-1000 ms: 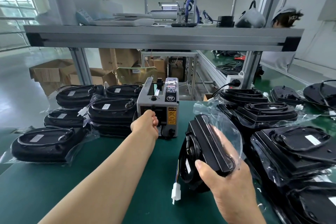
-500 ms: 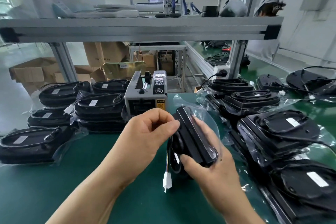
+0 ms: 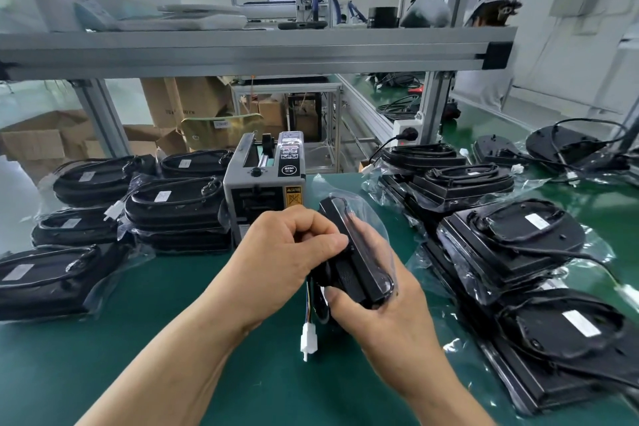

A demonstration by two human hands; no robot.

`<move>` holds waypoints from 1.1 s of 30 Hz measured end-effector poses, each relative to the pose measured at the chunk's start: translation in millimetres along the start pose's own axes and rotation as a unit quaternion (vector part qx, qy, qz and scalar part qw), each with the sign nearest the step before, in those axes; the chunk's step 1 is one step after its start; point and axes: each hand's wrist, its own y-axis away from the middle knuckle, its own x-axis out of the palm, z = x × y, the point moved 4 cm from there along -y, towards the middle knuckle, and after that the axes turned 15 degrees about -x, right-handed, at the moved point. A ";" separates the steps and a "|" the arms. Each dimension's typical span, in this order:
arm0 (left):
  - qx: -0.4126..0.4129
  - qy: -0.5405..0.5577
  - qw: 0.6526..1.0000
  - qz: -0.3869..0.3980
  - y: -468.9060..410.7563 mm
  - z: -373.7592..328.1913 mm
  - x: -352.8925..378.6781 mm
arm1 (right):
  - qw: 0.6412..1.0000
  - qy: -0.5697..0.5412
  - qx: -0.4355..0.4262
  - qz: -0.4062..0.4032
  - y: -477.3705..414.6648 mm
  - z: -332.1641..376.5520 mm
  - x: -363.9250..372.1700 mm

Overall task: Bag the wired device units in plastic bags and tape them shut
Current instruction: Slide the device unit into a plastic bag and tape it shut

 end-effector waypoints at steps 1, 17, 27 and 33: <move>0.002 -0.003 1.000 -0.005 -0.4 0.0 0.3 | 1.000 -0.002 0.003 0.002 0.3 -0.6 0.4; 0.008 -0.036 0.997 -0.068 2.3 0.7 2.7 | 1.000 0.002 0.012 0.004 4.2 -1.5 1.1; 0.004 -0.097 0.987 -0.128 1.2 3.5 2.3 | 1.000 -0.002 0.006 0.006 5.0 -2.5 -0.5; -0.071 0.051 0.985 -0.150 -5.5 10.2 7.2 | 1.000 -0.009 0.003 0.002 6.4 -3.2 2.9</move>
